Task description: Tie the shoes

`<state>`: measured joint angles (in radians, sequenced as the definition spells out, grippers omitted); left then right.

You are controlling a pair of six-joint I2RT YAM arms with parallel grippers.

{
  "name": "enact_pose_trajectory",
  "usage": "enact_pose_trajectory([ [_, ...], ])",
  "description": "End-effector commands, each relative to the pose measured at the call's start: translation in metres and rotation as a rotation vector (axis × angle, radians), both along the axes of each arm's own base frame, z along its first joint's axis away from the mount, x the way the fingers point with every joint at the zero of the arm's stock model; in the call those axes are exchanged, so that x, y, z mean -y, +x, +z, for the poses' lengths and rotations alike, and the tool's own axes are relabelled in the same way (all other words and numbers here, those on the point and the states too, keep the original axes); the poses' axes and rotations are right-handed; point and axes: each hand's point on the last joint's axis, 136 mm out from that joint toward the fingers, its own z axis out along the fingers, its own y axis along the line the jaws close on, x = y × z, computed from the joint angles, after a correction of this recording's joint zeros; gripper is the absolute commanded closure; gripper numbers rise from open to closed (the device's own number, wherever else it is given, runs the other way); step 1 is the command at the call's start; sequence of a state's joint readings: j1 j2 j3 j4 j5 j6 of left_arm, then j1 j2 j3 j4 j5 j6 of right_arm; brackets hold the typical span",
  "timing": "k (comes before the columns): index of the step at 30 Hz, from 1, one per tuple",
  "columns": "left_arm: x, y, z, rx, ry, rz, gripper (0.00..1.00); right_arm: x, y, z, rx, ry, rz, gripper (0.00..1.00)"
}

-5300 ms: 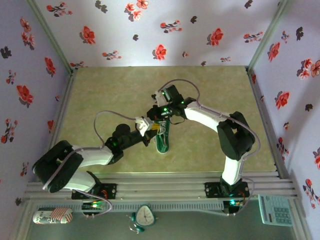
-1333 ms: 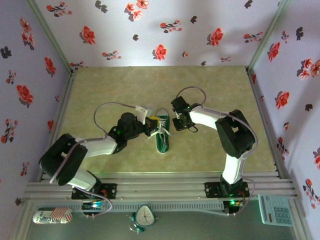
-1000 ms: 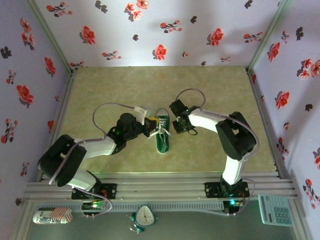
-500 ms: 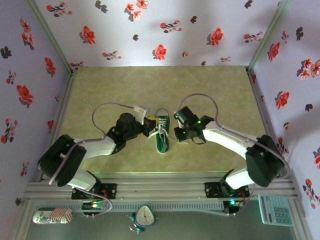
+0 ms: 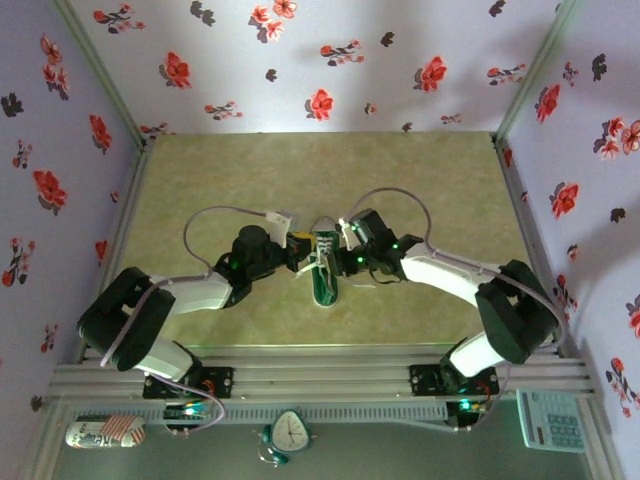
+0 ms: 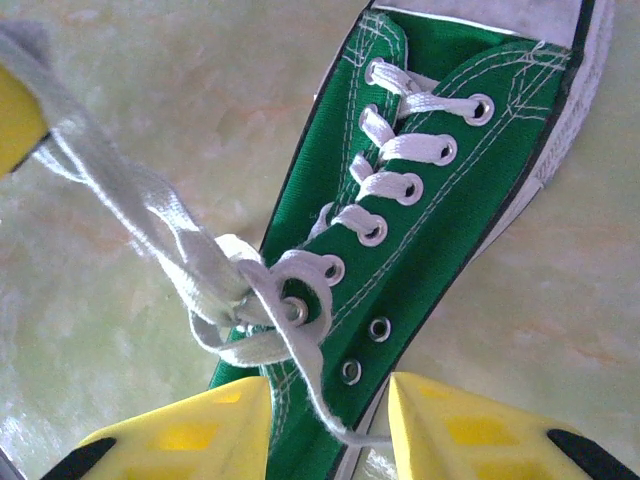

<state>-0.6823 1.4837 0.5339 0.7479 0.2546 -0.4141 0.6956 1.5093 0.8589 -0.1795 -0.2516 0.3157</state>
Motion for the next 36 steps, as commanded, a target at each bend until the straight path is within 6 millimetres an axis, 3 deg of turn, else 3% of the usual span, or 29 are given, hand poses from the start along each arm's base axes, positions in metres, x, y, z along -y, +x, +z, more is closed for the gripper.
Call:
enact_pose_trajectory([
  [1, -0.003, 0.002, 0.004, 0.011, -0.023, 0.011, 1.00, -0.005, 0.004, -0.005, -0.013, 0.019, 0.008, 0.64],
  [10, -0.003, 0.003, 0.004, 0.013, -0.021, 0.012, 1.00, -0.005, 0.012, -0.022, -0.050, -0.004, -0.017, 0.71],
  [18, -0.004, 0.004, 0.004, 0.013, -0.021, 0.014, 1.00, -0.006, 0.020, -0.001, -0.041, 0.065, -0.060, 0.93],
  [21, -0.005, 0.004, 0.003, 0.011, -0.020, 0.015, 1.00, 0.000, 0.026, 0.006, -0.041, 0.075, -0.094, 0.97],
  [31, -0.003, 0.005, 0.002, 0.001, -0.021, 0.004, 1.00, 0.003, 0.036, 0.002, -0.123, 0.042, -0.154, 0.92],
  [36, -0.003, 0.005, 0.003, -0.001, -0.024, 0.002, 1.00, 0.014, 0.041, -0.006, -0.097, -0.028, -0.185, 0.71],
])
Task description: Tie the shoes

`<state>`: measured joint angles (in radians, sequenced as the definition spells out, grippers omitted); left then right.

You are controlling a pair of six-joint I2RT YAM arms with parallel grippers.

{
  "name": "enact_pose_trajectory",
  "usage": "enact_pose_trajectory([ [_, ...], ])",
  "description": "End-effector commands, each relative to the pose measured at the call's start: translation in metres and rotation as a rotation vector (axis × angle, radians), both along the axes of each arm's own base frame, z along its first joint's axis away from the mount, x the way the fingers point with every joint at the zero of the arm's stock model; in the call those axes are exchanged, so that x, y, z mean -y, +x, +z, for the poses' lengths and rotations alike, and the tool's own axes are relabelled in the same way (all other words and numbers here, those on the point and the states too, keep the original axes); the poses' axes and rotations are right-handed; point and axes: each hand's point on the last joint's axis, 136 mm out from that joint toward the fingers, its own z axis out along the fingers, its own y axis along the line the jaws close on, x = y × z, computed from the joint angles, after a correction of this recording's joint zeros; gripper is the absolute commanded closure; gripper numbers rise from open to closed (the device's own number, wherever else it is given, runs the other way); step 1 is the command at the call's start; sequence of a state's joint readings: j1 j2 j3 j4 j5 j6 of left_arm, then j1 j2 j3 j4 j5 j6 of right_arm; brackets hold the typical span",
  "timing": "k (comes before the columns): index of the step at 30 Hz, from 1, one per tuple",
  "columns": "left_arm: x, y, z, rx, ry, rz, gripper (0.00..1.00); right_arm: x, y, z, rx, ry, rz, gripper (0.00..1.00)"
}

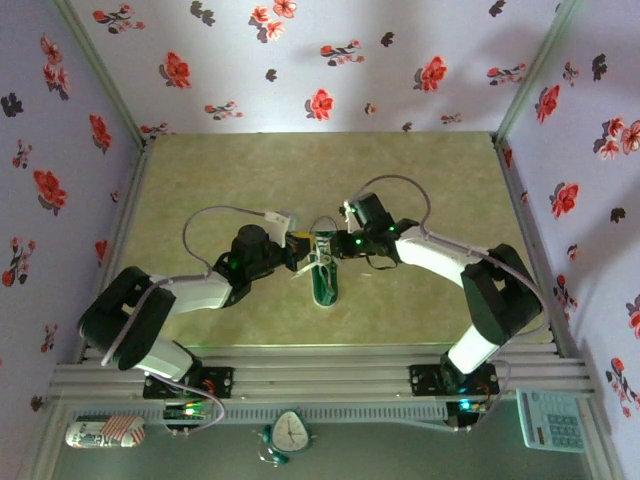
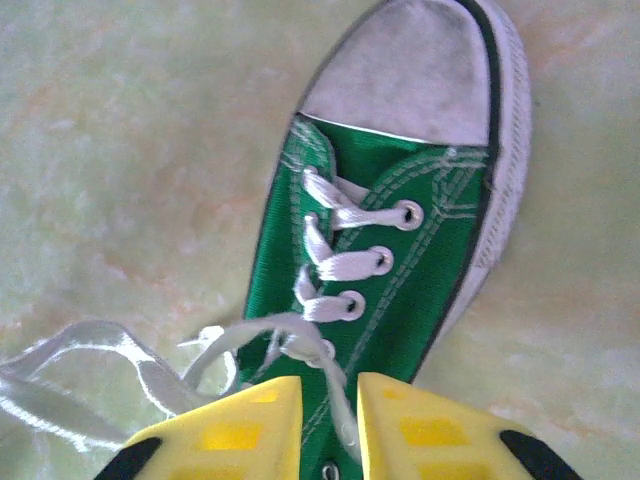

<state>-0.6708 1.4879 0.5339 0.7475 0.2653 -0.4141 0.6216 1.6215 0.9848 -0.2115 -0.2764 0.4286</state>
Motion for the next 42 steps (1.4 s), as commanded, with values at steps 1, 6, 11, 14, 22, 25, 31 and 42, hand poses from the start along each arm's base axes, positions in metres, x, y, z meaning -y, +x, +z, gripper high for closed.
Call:
enact_pose_trajectory([
  [1, -0.001, 0.002, 0.004, 0.004, -0.024, 0.000, 1.00, 0.016, 0.003, -0.007, 0.003, -0.080, -0.044, 0.68],
  [6, -0.002, 0.003, 0.002, -0.002, -0.020, 0.004, 1.00, 0.029, -0.003, -0.008, 0.079, -0.108, -0.018, 0.64],
  [11, -0.004, 0.003, -0.002, -0.009, -0.015, 0.008, 1.00, 0.051, -0.016, -0.030, 0.075, -0.233, 0.037, 0.63],
  [14, -0.005, 0.002, -0.003, -0.011, -0.014, 0.010, 1.00, 0.067, -0.019, -0.041, 0.059, -0.318, 0.022, 0.63],
  [22, -0.004, 0.003, -0.002, -0.012, -0.021, 0.011, 1.00, 0.079, -0.029, -0.063, -0.010, -0.402, 0.044, 0.58],
  [25, -0.004, 0.004, -0.002, -0.013, -0.019, 0.010, 1.00, 0.080, -0.030, -0.067, -0.037, -0.413, 0.040, 0.57],
  [31, -0.004, 0.006, -0.004, -0.037, -0.030, 0.021, 1.00, 0.080, -0.036, -0.079, -0.097, -0.421, 0.027, 0.57],
  [42, -0.002, 0.015, -0.008, -0.102, -0.094, 0.052, 1.00, 0.044, -0.101, -0.069, -0.223, -0.214, 0.154, 0.61],
])
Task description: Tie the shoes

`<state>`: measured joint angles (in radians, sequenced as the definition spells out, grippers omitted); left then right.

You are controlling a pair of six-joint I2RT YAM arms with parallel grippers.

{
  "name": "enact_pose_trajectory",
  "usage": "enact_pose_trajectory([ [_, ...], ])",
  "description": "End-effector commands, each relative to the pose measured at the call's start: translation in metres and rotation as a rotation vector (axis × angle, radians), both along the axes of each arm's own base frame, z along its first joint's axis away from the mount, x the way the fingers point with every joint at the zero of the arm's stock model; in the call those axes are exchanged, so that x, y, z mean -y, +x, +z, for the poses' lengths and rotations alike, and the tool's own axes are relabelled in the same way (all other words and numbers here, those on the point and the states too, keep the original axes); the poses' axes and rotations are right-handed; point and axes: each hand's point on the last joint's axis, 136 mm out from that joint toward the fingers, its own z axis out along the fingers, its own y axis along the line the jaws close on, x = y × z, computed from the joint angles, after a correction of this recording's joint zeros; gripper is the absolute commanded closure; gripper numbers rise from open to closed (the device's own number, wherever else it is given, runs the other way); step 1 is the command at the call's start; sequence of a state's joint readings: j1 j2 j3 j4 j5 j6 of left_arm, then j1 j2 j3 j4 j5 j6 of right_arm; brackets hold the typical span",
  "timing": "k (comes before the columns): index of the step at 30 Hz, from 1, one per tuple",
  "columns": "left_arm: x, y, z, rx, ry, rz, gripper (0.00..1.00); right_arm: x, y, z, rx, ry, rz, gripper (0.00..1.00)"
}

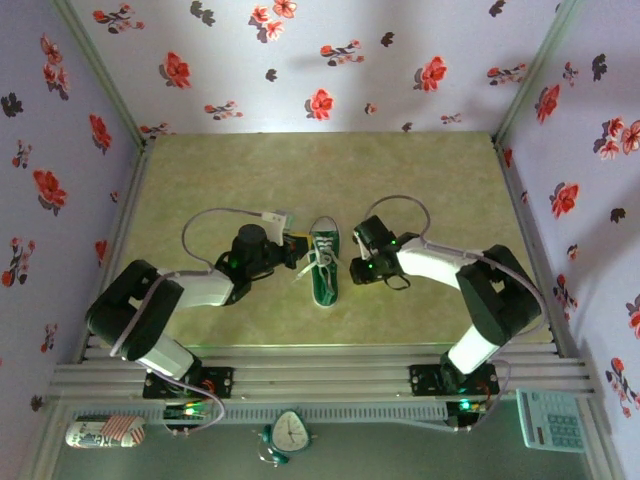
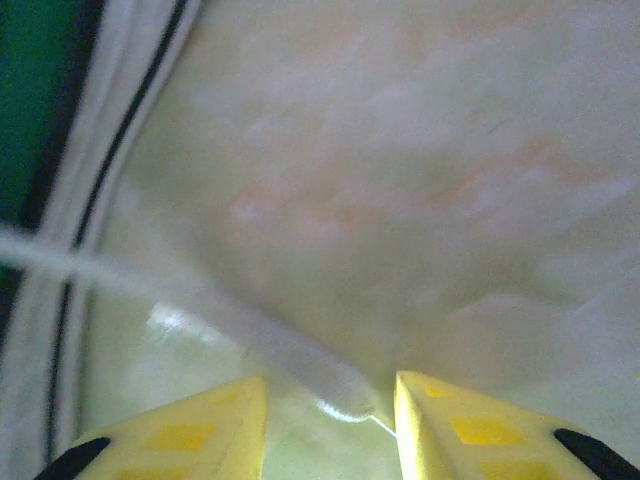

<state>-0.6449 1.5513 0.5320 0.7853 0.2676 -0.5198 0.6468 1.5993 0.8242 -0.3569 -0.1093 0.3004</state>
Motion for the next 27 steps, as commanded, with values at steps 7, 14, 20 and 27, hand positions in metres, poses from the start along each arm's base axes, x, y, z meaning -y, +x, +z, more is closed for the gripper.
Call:
enact_pose_trajectory([
  [7, 0.004, 0.003, 0.005, -0.009, -0.054, -0.009, 1.00, -0.046, -0.027, 0.052, 0.010, 0.291, 0.072, 0.63],
  [14, 0.001, -0.002, 0.004, -0.027, -0.071, -0.002, 1.00, -0.030, 0.017, 0.083, 0.180, 0.277, -0.233, 0.66],
  [20, 0.004, -0.004, 0.007, -0.042, -0.094, -0.001, 1.00, -0.059, 0.026, 0.087, 0.134, 0.415, -0.340, 0.71],
  [27, 0.009, -0.010, 0.008, -0.032, -0.069, -0.022, 1.00, -0.081, 0.036, 0.082, 0.089, 0.503, -0.371, 0.74],
])
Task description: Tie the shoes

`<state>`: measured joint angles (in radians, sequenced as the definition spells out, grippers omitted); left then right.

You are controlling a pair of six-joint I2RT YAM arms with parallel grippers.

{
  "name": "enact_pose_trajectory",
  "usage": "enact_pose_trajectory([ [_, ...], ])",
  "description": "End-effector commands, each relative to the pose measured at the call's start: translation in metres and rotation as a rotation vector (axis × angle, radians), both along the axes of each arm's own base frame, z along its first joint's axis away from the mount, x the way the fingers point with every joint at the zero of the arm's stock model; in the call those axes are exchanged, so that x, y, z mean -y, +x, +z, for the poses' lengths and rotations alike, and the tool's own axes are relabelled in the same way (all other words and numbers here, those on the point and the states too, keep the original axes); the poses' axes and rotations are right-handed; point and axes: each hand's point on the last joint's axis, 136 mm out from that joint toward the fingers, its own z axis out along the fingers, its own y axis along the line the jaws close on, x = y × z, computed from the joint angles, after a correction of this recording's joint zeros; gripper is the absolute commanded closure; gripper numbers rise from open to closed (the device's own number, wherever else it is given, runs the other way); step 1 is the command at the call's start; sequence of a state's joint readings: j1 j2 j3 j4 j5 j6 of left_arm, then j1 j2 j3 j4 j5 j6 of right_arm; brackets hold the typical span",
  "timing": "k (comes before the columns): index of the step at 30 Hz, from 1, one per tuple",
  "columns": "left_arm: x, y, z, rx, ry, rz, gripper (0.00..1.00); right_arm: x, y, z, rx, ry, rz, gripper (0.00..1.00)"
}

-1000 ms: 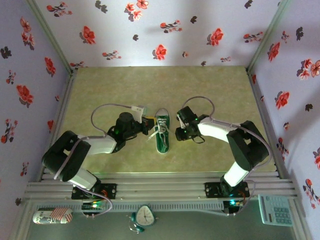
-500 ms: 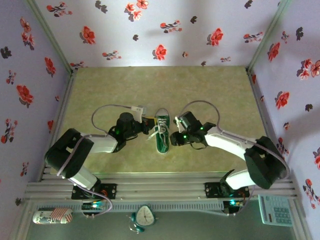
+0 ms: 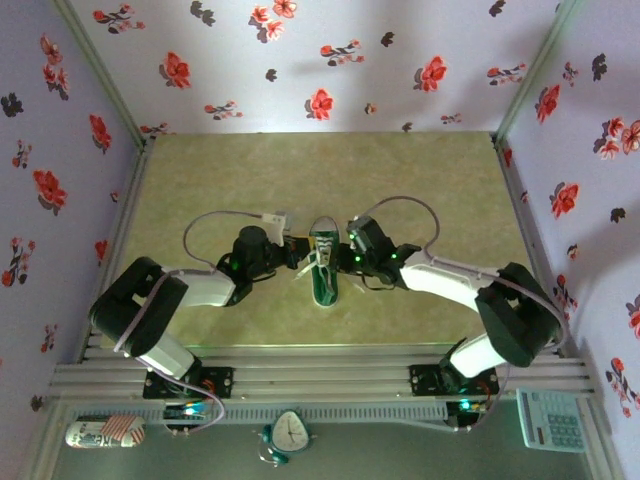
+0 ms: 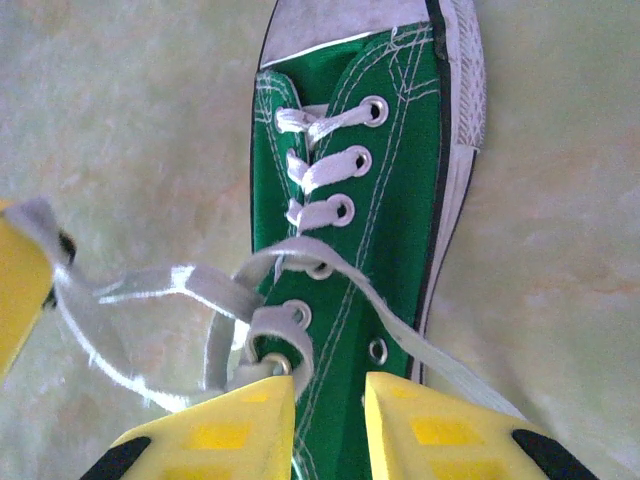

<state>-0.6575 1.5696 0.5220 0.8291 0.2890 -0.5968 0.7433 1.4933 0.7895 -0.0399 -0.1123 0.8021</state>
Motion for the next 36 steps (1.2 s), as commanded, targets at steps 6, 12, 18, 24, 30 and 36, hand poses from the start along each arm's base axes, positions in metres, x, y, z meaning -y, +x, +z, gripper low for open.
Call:
enact_pose_trajectory([
  [6, 0.003, -0.008, 0.010, 0.025, -0.012, -0.017, 1.00, -0.019, 0.016, 0.009, -0.001, 0.079, -0.037, 0.75],
  [12, 0.002, -0.009, 0.009, 0.029, -0.006, -0.018, 1.00, -0.026, 0.016, -0.001, -0.029, 0.077, -0.019, 0.74],
  [18, 0.002, -0.010, 0.008, 0.029, -0.005, -0.020, 1.00, -0.023, 0.017, -0.006, -0.032, 0.060, -0.028, 0.82],
  [24, 0.001, -0.013, 0.006, 0.031, 0.007, -0.026, 1.00, -0.013, 0.017, -0.001, -0.002, 0.009, -0.033, 0.92],
  [30, 0.006, -0.021, 0.002, 0.048, 0.038, -0.058, 1.00, -0.006, 0.012, 0.010, 0.031, -0.061, 0.028, 0.92],
  [36, 0.009, -0.026, 0.001, 0.063, 0.052, -0.079, 1.00, 0.005, 0.009, 0.009, 0.042, -0.159, 0.089, 0.92],
])
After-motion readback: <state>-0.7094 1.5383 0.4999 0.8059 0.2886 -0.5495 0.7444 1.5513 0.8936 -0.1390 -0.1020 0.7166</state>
